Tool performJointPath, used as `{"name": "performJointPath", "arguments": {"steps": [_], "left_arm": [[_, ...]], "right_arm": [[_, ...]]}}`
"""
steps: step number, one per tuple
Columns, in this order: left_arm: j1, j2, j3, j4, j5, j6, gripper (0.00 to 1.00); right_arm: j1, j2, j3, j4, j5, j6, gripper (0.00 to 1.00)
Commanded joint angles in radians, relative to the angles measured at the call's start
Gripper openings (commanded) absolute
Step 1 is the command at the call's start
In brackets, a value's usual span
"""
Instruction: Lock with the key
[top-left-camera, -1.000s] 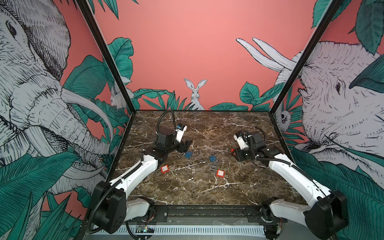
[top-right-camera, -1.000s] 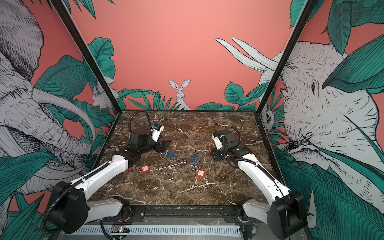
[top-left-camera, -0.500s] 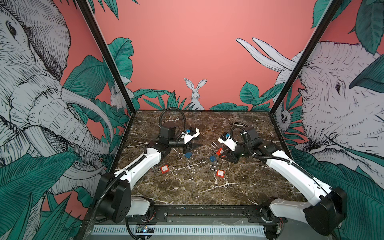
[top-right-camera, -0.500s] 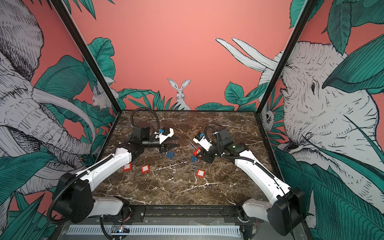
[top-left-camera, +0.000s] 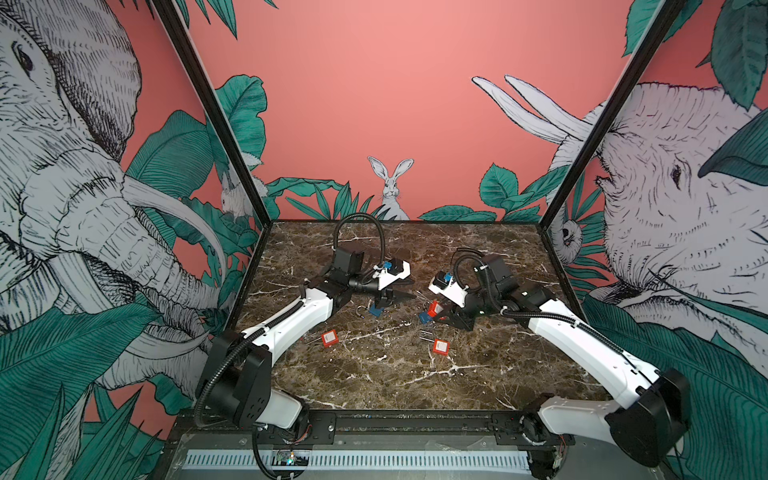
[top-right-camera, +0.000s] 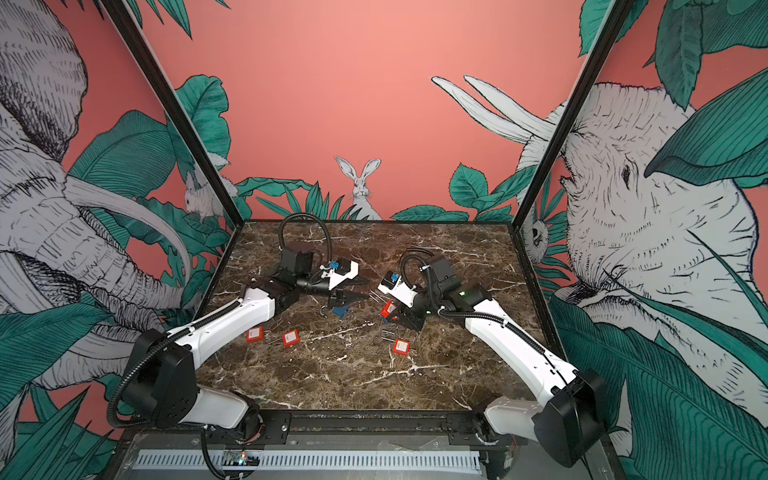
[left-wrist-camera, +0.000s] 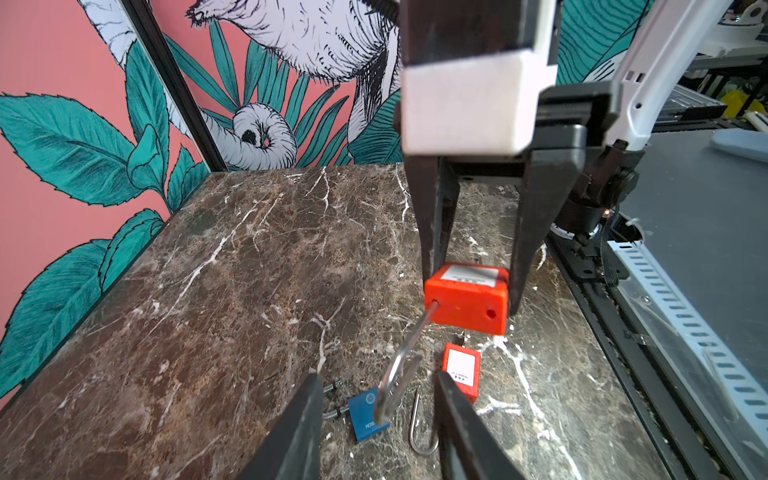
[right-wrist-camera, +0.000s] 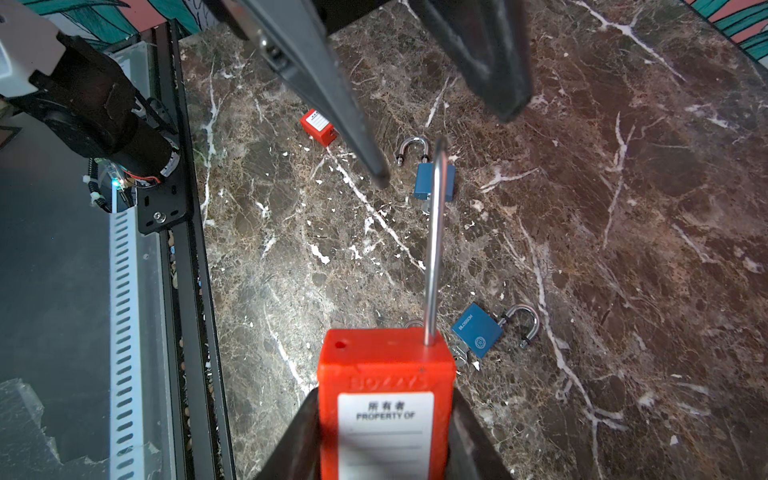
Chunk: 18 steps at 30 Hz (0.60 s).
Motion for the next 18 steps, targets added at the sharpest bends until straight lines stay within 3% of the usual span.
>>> {"name": "performJointPath", "arguments": {"steps": [1,10,18], "left_arm": [[-0.007,0.008,0.042,-0.050,0.032,0.045,0.42],[-0.019,0.033,0.085,-0.166,0.045,0.109,0.40],[-0.029,0.058,0.129,-0.274,0.052,0.173,0.31]], "right_arm": [[0.011,0.007,0.041,-0.024,-0.020,-0.048,0.32],[0.014,0.005,0.047,-0.037,-0.026,-0.073,0.31],[0.017,-0.002,0.044,-0.031,-0.012,-0.080,0.31]]}}
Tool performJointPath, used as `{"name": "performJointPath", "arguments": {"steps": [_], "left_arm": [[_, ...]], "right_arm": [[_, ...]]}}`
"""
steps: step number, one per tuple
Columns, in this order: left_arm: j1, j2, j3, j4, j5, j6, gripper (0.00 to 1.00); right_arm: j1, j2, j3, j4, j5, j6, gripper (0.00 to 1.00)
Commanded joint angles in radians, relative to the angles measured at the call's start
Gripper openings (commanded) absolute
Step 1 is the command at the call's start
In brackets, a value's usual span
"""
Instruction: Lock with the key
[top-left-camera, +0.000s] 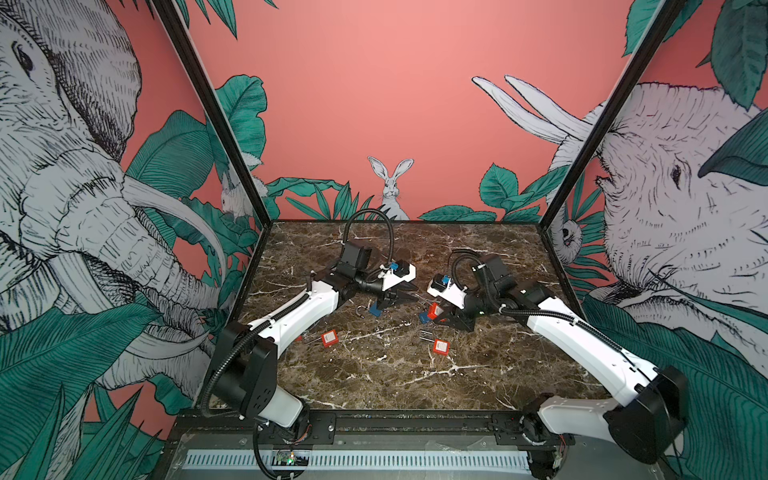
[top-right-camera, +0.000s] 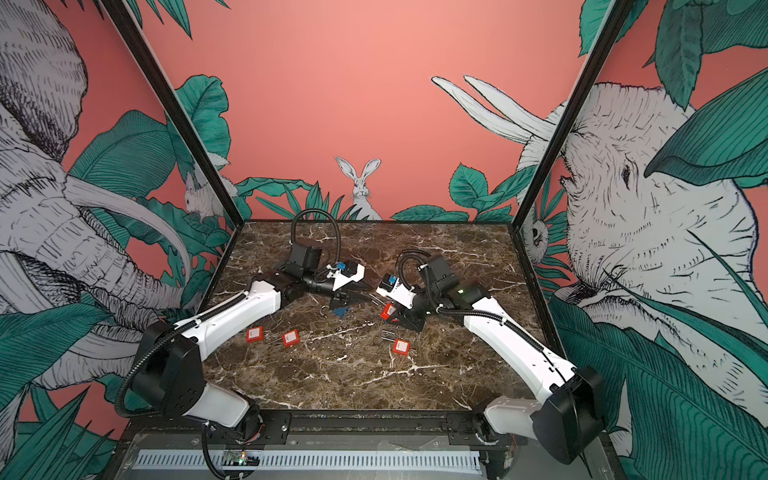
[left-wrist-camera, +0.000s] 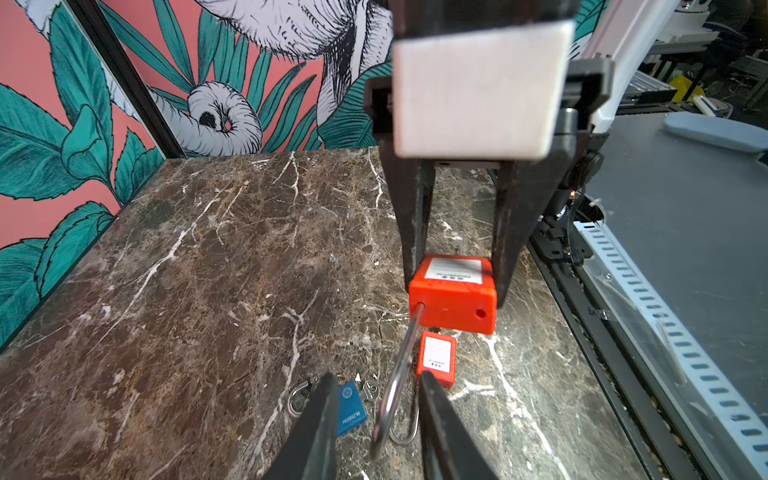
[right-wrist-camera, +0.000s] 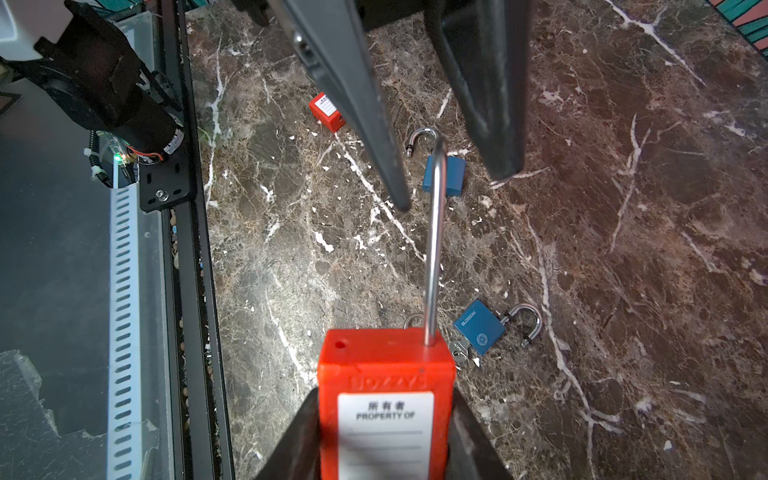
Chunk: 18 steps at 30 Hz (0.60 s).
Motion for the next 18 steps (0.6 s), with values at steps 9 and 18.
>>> {"name": "performJointPath", "arguments": {"steps": [9,18], "left_arm": [[-0.016,0.020,0.072,-0.143,0.041,0.093,0.12],[-0.019,0.030,0.099,-0.188,0.115,0.089,0.00]], "right_arm": [[0.016,-0.017,0.033,-0.009,-0.005,-0.044,0.31],[0.018,-0.025,0.056,-0.024,0.004,-0.095,0.62]]}}
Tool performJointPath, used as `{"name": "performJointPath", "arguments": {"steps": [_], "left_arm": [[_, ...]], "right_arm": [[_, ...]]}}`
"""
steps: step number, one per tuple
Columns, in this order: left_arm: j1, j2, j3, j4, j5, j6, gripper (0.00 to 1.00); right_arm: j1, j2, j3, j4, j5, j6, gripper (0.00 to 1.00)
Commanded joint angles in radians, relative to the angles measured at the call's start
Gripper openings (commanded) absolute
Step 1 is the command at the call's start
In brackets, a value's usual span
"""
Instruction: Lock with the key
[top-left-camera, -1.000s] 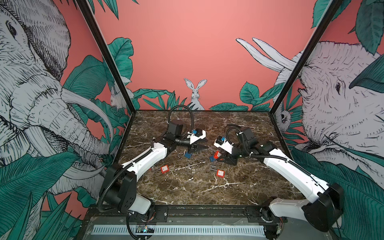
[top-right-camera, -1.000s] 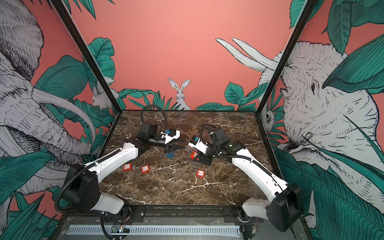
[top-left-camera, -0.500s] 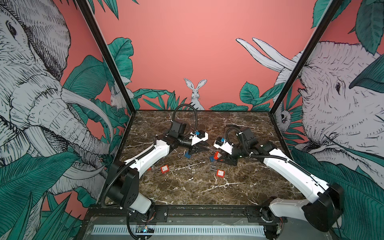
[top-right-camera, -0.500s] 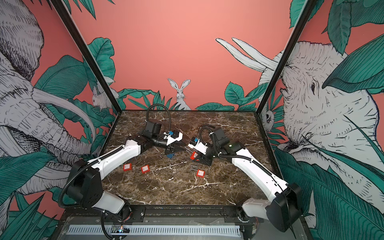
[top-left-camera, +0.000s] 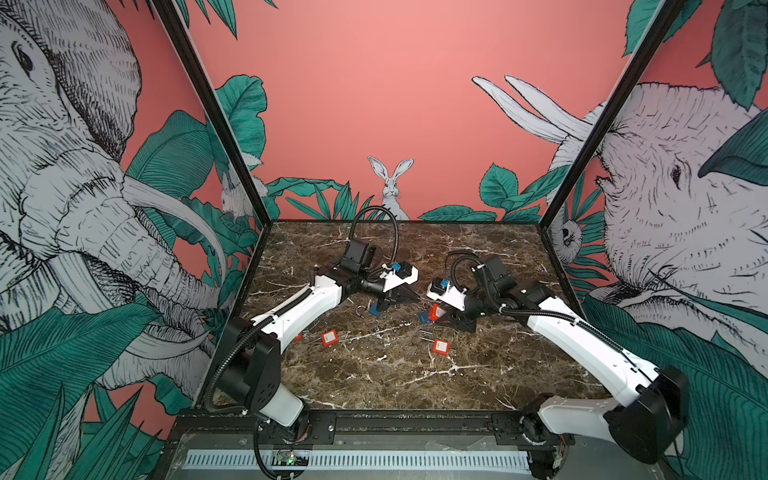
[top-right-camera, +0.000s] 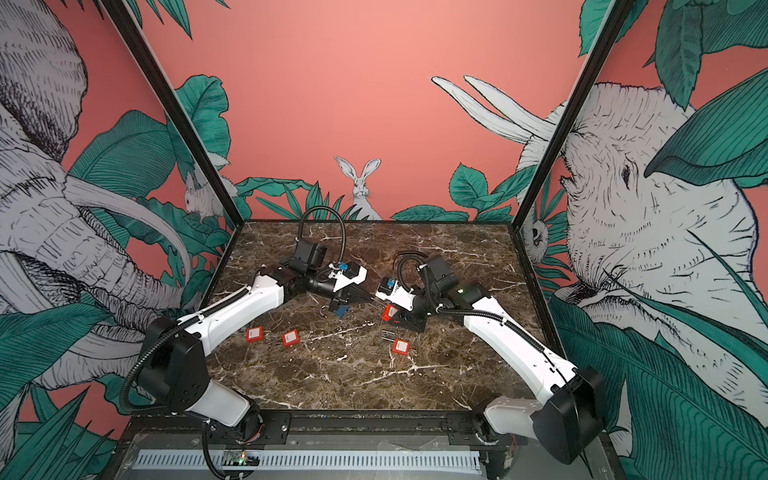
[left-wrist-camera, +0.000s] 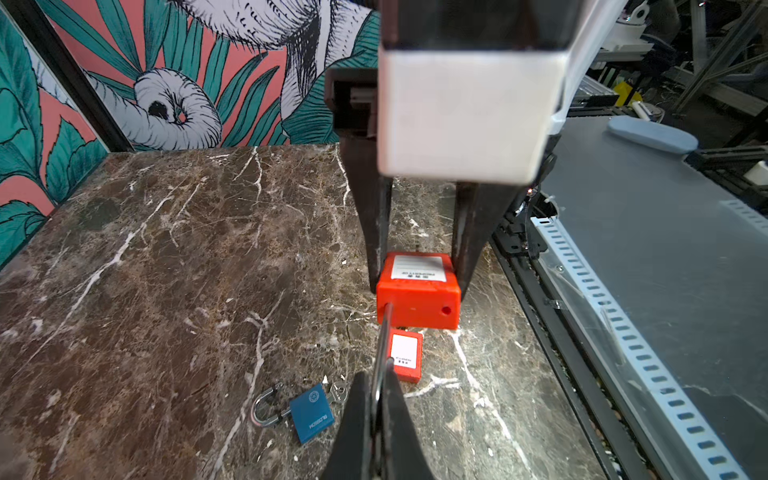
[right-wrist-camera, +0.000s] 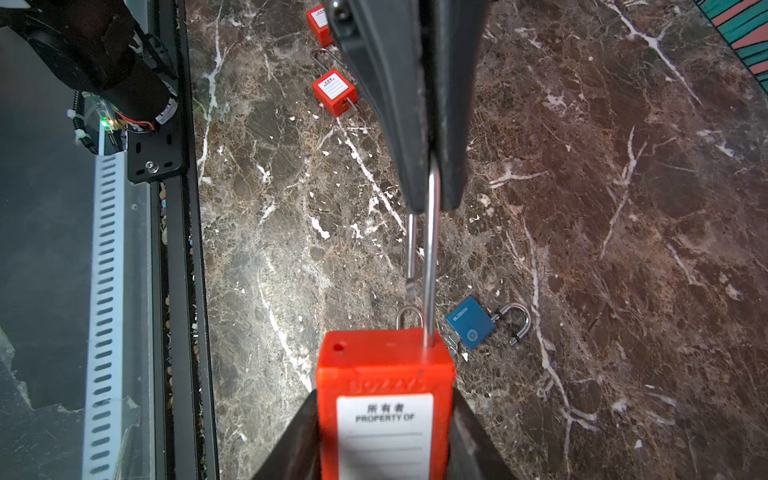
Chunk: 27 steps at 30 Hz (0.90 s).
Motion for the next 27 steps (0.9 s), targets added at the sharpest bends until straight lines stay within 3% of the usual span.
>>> {"name": "performJointPath", "arguments": {"steps": [1,4,7,9,11,20,27], "left_arm": [[-0.008,-0.009,0.020,-0.006,0.053,0.002,0.00],[-0.007,-0.039,-0.042,0.129,0.058,-0.090,0.00],[-0.006,-0.089,-0.170,0.444,0.039,-0.282,0.00],[-0.008,-0.105,-0.251,0.669,0.019,-0.429,0.00],[-0.014,-0.111,-0.294,0.790,-0.004,-0.504,0.00],[-0.089,-0.142,-0.332,0.846,-0.065,-0.488,0.00],[-0.119,-0.146,-0.331,0.860,-0.058,-0.490,0.00]], "right_arm": [[0.010,-0.032,0.039,0.000,-0.013,-0.047,0.70],[0.008,-0.067,0.054,-0.063,0.076,-0.118,0.78],[-0.009,-0.128,0.023,-0.071,0.198,-0.157,0.79],[-0.027,-0.154,0.001,-0.067,0.227,-0.169,0.79],[-0.046,-0.162,-0.002,-0.087,0.230,-0.193,0.78],[-0.084,-0.065,0.106,-0.281,0.082,-0.283,0.69],[-0.090,-0.048,0.095,-0.254,0.073,-0.300,0.64]]}}
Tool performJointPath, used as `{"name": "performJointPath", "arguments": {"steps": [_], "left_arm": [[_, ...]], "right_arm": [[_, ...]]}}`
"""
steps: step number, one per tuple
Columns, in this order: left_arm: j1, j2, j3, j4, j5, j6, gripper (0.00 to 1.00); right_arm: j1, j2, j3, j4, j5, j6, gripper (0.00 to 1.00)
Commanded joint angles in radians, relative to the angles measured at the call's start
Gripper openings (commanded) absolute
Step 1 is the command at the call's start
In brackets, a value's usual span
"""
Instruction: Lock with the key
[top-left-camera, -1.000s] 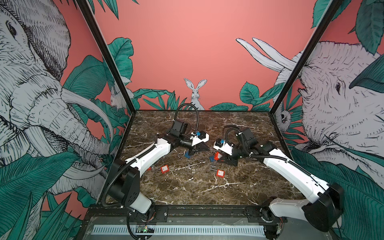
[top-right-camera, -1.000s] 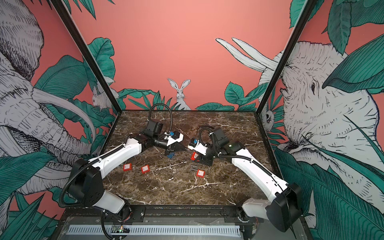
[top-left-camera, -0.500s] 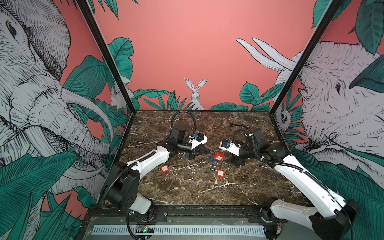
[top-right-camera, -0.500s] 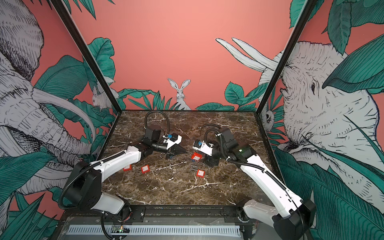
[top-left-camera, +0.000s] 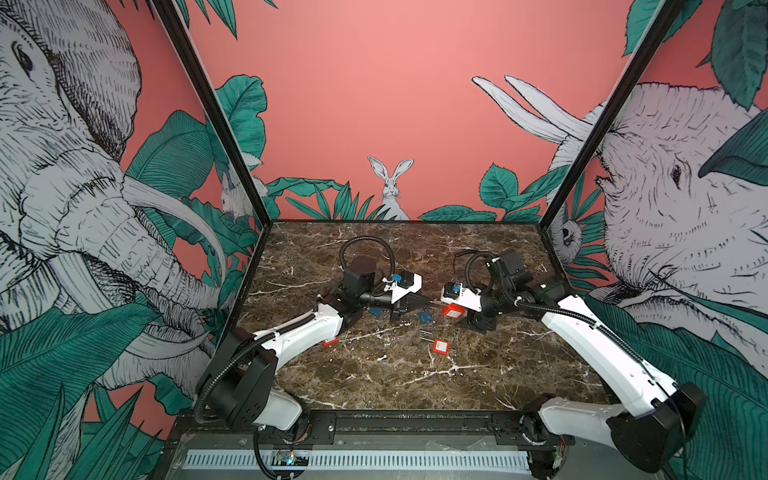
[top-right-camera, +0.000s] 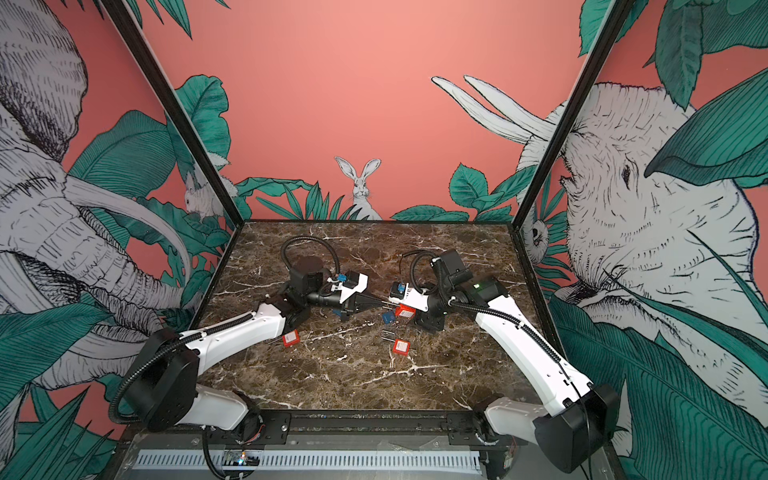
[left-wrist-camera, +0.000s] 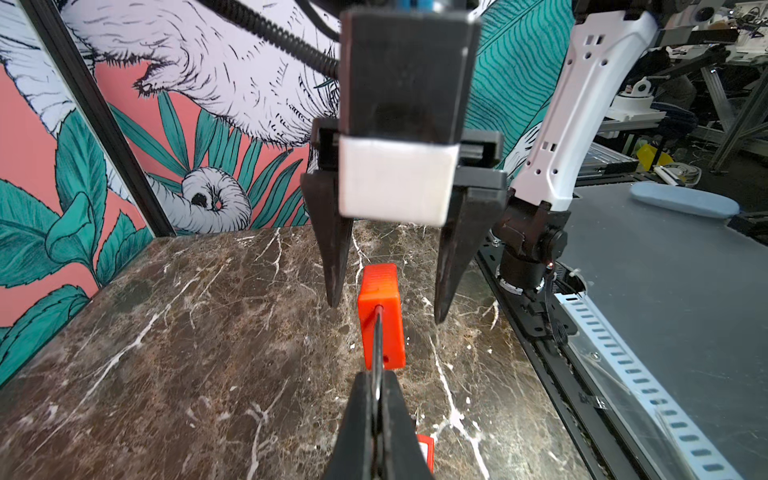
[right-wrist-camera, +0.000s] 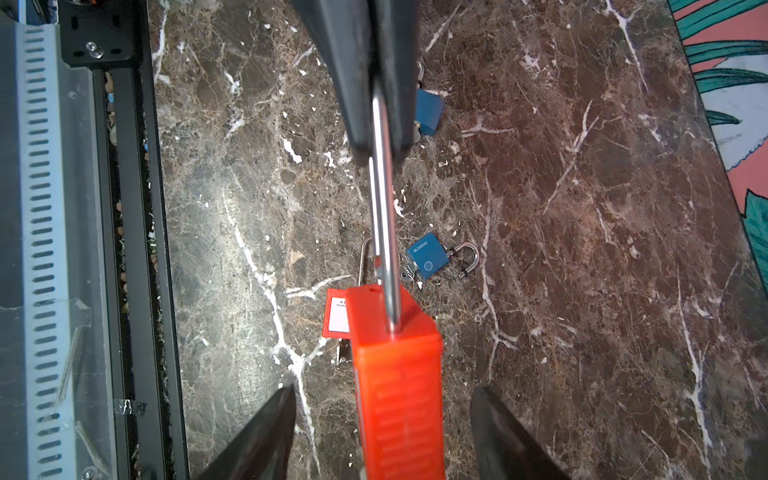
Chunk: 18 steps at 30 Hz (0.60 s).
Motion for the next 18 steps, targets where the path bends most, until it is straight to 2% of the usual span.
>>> {"name": "performJointPath", "arguments": {"steps": [1,7,18], "left_arm": [[-0.011,-0.039,-0.007,0.056,0.007,-0.013,0.00],[-0.016,-0.039,-0.005,0.056,0.009,-0.013,0.00],[-0.028,-0.037,0.011,0.023,0.025,0.001,0.00]], "right_arm": [[-0.008,-0.006,0.005,-0.018,-0.045,-0.037,0.64],[-0.011,-0.013,-0.022,-0.003,-0.104,-0.073,0.51],[-0.018,-0.002,-0.021,0.001,-0.141,-0.081,0.32]]}}
